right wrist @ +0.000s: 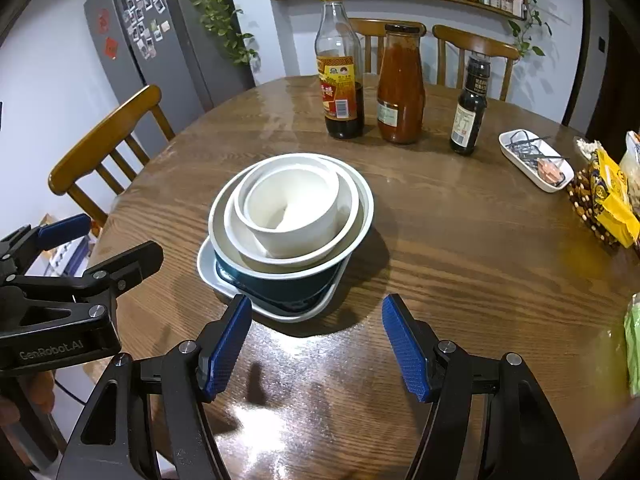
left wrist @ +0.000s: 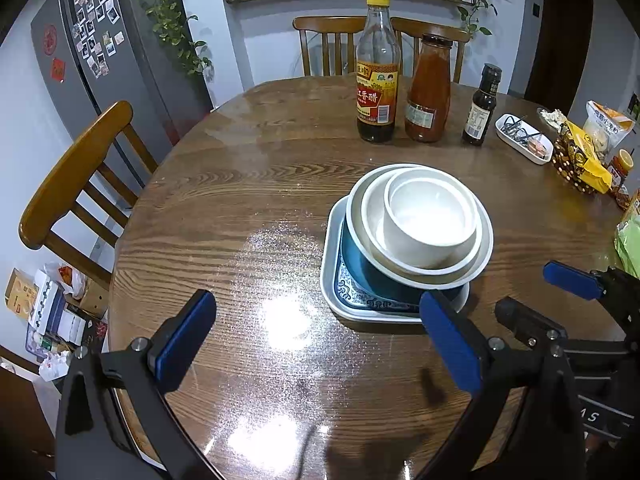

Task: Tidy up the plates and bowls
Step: 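Open both grippers and pull them back from the stack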

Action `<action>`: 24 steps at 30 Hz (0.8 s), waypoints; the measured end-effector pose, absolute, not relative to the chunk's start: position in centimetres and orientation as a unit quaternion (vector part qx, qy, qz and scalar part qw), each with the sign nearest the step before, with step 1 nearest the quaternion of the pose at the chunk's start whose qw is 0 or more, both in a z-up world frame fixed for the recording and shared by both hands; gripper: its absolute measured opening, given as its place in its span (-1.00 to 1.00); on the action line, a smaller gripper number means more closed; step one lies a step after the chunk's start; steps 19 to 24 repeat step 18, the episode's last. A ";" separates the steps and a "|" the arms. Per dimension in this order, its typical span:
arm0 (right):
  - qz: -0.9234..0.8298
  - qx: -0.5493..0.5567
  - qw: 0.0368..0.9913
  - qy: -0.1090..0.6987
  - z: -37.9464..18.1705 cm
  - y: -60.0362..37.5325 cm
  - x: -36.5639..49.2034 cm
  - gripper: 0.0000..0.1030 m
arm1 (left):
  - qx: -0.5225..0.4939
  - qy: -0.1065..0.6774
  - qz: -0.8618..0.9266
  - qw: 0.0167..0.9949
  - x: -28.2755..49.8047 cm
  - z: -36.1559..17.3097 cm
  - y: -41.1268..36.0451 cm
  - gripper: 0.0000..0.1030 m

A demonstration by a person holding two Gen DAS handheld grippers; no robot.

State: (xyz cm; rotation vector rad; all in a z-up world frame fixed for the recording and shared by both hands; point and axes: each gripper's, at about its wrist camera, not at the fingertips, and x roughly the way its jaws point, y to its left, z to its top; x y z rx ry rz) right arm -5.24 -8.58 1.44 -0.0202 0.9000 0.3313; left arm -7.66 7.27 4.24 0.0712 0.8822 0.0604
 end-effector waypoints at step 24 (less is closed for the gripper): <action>0.172 -0.018 0.879 0.444 1.0 -7.6 -4.8 0.33 | 0.037 0.434 0.015 0.900 -7.3 4.0 7.7 0.98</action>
